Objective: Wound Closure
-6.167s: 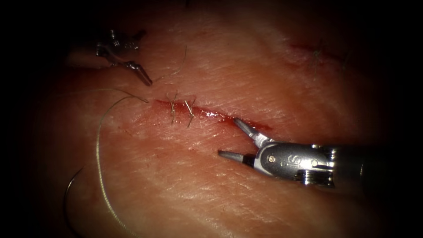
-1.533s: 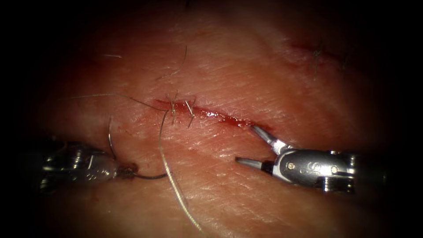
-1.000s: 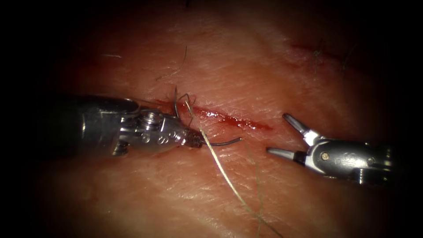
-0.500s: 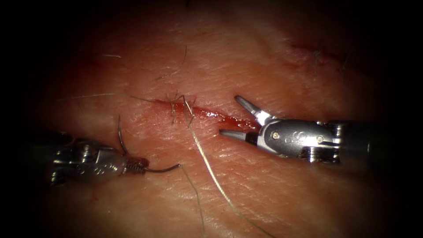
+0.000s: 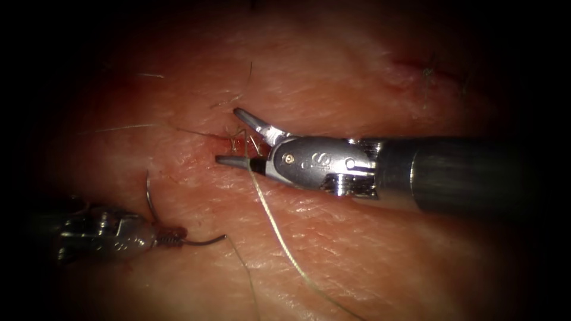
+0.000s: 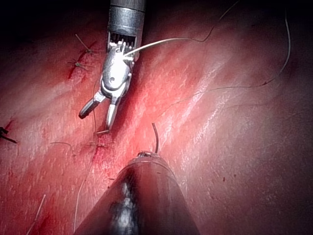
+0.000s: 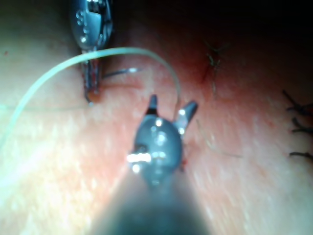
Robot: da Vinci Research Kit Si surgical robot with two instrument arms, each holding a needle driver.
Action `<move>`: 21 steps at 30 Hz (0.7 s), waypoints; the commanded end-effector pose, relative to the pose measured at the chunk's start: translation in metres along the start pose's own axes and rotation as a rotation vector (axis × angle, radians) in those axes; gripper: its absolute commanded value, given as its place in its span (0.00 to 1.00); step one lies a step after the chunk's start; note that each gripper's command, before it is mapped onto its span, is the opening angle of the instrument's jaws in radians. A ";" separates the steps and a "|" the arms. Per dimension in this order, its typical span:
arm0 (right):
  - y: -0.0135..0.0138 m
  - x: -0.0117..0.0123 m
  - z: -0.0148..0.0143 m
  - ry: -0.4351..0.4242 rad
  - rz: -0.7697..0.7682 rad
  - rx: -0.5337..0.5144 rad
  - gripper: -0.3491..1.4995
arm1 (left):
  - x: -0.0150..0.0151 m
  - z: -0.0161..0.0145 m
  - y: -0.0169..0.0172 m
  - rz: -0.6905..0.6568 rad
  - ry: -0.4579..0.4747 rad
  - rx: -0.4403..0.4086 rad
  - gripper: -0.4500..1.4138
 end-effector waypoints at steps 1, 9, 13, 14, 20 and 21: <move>0.0000 -0.0003 0.0015 0.000 -0.002 -0.003 0.94 | 0.0001 0.0008 0.0003 -0.002 0.002 -0.004 0.00; 0.0009 -0.0010 -0.0005 0.047 0.019 0.043 0.00 | -0.0002 0.0008 0.0002 -0.007 0.002 -0.004 0.00; 0.0026 -0.0016 -0.0069 -0.030 -0.026 -0.009 0.00 | -0.0003 0.0008 0.0001 -0.007 0.005 -0.003 0.00; 0.0032 -0.0018 -0.0092 -0.048 -0.037 -0.020 0.00 | -0.0004 0.0008 0.0001 -0.007 0.005 -0.003 0.00; 0.0074 -0.0034 -0.0274 -0.173 -0.072 -0.113 0.00 | -0.0005 0.0009 -0.0001 -0.007 0.005 -0.003 0.00; 0.0081 -0.0038 -0.0313 -0.204 -0.079 -0.128 0.00 | -0.0006 0.0009 -0.0002 -0.007 0.005 -0.003 0.00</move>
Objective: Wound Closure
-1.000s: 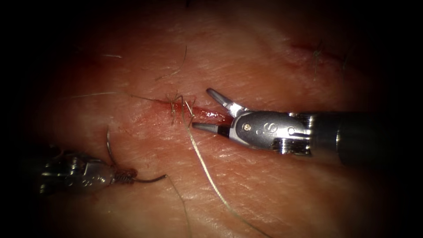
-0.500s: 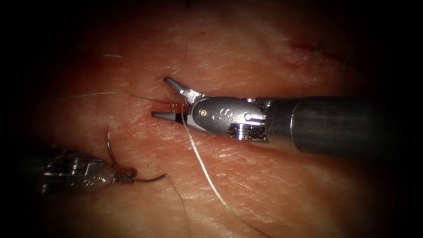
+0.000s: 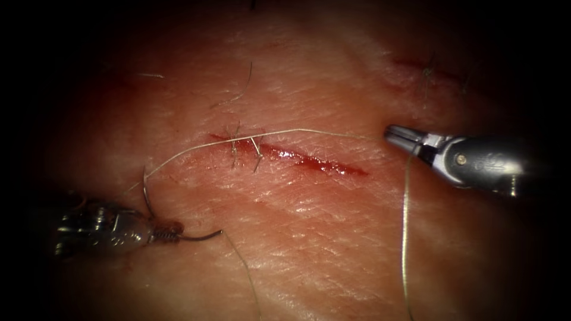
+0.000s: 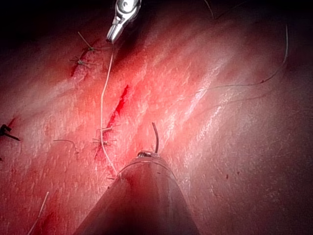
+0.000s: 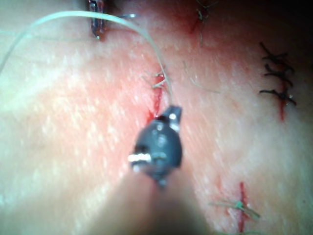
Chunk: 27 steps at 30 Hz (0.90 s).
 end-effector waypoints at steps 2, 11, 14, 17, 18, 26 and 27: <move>0.0023 -0.0035 -0.0081 -0.091 -0.014 -0.045 0.00 | 0.0001 0.0009 0.0002 0.001 0.001 -0.003 0.00; 0.0085 -0.0061 -0.0253 -0.357 -0.104 -0.268 0.00 | -0.0002 0.0011 -0.0001 0.001 0.001 -0.003 0.00; 0.0091 -0.0052 -0.0255 -0.418 -0.095 -0.329 0.17 | -0.0003 0.0011 -0.0002 0.000 0.001 -0.003 0.00; 0.0093 -0.0042 -0.0237 -0.451 -0.072 -0.420 0.88 | -0.0002 0.0009 -0.0006 -0.002 0.005 -0.004 0.00; 0.0093 -0.0039 -0.0231 -0.470 -0.080 -0.439 0.93 | -0.0002 0.0007 -0.0008 -0.005 0.010 -0.002 0.00; 0.0102 -0.0015 -0.0178 -0.603 -0.235 -0.440 0.99 | 0.0024 -0.0009 -0.0057 -0.086 0.033 0.069 0.00; 0.0106 -0.0014 -0.0176 -0.629 -0.272 -0.434 0.99 | 0.0029 -0.0009 -0.0064 -0.098 0.034 0.073 0.00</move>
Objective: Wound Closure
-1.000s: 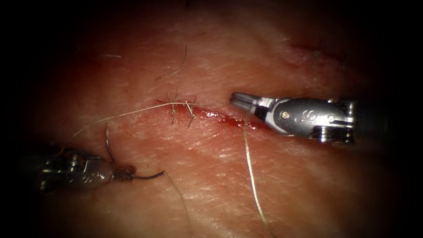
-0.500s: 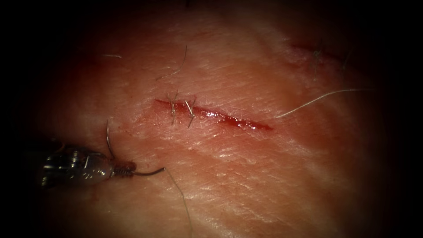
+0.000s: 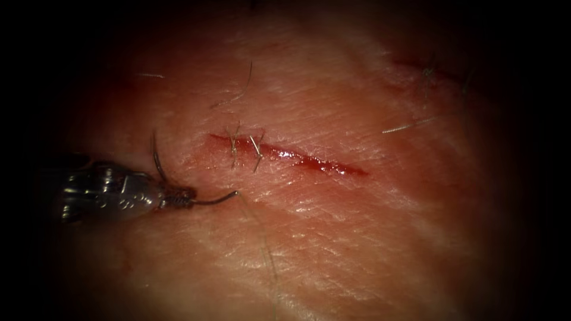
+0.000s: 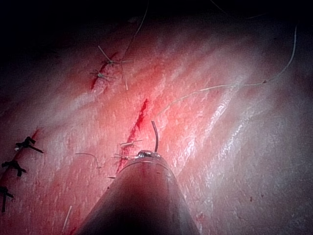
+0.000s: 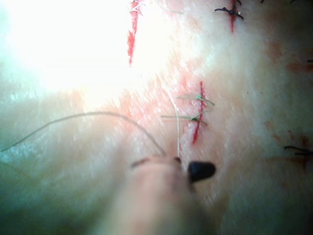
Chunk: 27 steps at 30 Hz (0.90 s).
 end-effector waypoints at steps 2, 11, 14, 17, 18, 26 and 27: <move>0.0006 0.0015 0.0016 -0.059 -0.042 -0.022 0.99 | 0.0013 0.0012 -0.0011 -0.029 -0.009 -0.001 0.00; 0.0032 0.0034 0.0030 0.157 0.174 0.121 0.99 | 0.0047 0.0045 -0.0041 -0.068 -0.039 0.006 0.00; 0.0023 0.0062 0.0033 0.318 0.307 0.220 0.99 | 0.0046 0.0053 -0.0037 -0.063 -0.046 0.000 0.00; 0.0004 0.0095 0.0036 0.401 0.362 0.266 0.99 | 0.0042 0.0057 -0.0034 -0.061 -0.046 0.002 0.00; -0.0007 0.0111 0.0038 0.438 0.390 0.290 0.99 | 0.0041 0.0057 -0.0036 -0.062 -0.046 0.001 0.00; -0.0102 0.0212 0.0068 0.626 0.501 0.414 0.97 | 0.0039 0.0047 -0.0048 -0.046 -0.036 0.028 0.00; -0.0115 0.0224 0.0074 0.643 0.493 0.430 0.96 | 0.0038 0.0045 -0.0048 -0.042 -0.031 0.030 0.00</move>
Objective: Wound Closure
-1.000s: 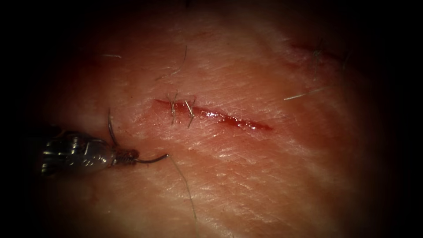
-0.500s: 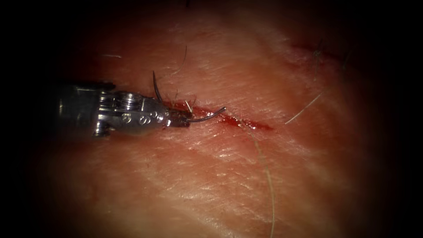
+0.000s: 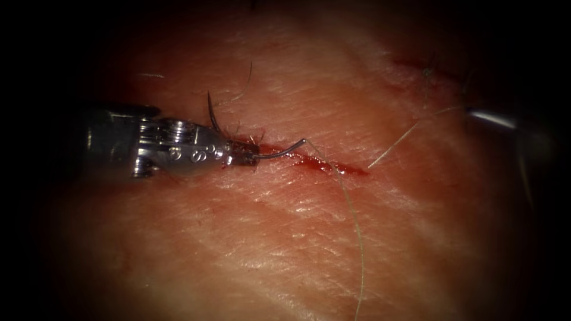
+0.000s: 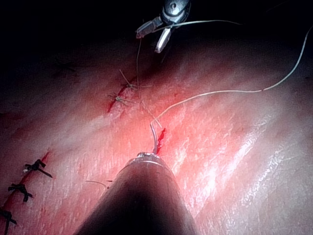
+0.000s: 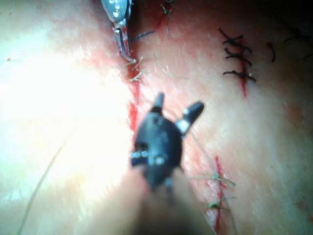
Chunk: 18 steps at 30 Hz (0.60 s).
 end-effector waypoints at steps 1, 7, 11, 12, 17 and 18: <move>-0.0032 -0.0005 0.0043 0.034 0.015 0.035 0.97 | 0.0001 0.0004 0.0000 0.006 0.007 0.008 0.00; -0.0069 -0.0015 0.0098 0.073 0.041 0.061 0.96 | 0.0003 0.0000 -0.0003 0.002 0.023 0.036 0.00; -0.0072 -0.0020 0.0112 0.083 0.046 0.066 0.94 | 0.0005 -0.0002 -0.0004 0.004 0.031 0.046 0.00; -0.0071 -0.0021 0.0113 0.076 0.045 0.062 0.94 | 0.0005 -0.0003 -0.0005 0.002 0.035 0.050 0.00; -0.0060 -0.0032 0.0103 0.069 0.042 0.040 0.94 | 0.0002 -0.0012 -0.0007 0.004 0.038 0.051 0.00; -0.0058 -0.0035 0.0097 0.061 0.046 0.042 0.94 | 0.0001 -0.0014 -0.0007 0.004 0.036 0.052 0.00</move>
